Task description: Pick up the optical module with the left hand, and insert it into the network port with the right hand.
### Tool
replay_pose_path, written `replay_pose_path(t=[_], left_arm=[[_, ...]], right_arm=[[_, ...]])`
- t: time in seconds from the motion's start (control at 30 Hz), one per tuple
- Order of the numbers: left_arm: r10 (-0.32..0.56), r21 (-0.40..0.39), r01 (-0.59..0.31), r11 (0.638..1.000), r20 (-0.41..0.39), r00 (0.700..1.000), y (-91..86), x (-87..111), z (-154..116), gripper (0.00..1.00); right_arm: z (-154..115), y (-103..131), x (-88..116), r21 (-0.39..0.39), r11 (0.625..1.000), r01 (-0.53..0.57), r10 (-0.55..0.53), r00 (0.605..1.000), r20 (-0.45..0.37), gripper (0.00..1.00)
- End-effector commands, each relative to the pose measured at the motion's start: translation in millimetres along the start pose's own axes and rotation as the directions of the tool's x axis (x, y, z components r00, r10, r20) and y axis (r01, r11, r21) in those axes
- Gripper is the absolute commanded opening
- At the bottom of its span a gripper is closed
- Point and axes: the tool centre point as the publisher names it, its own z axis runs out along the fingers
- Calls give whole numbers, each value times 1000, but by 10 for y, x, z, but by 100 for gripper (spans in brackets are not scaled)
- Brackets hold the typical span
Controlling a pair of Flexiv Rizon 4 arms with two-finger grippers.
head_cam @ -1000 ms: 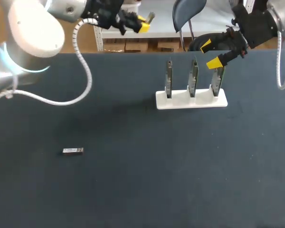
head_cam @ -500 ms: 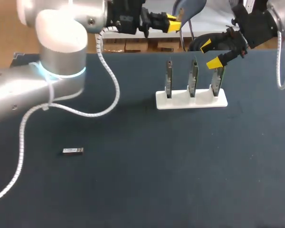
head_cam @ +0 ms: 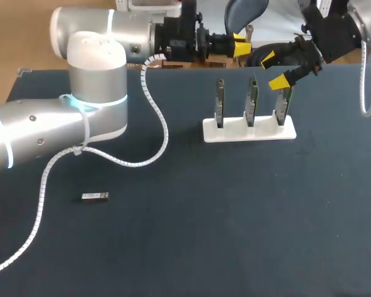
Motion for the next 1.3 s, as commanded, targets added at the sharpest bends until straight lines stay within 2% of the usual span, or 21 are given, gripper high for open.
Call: replay_pose_path(t=[0.03,0.73,0.83,1.0,1.3], left_arm=[[-6,33,6,999,8,1000,49,53,105,0],[-37,40,37,998,-6,999,-132,274,318,0],[-26,30,26,999,-14,1000,-145,282,325,0],[11,-43,-13,999,-38,999,-160,290,313,0],[-27,-83,25,996,-21,999,-144,331,274,0]], right_arm=[[2,-12,-2,-2,1000,0,0,1000,0,100],[2,-12,-2,-2,1000,0,0,1000,0,100],[2,-12,-2,-2,1000,0,0,1000,0,100],[2,-12,-2,-2,1000,0,0,1000,0,100],[2,-12,-2,-2,1000,0,0,1000,0,100]])
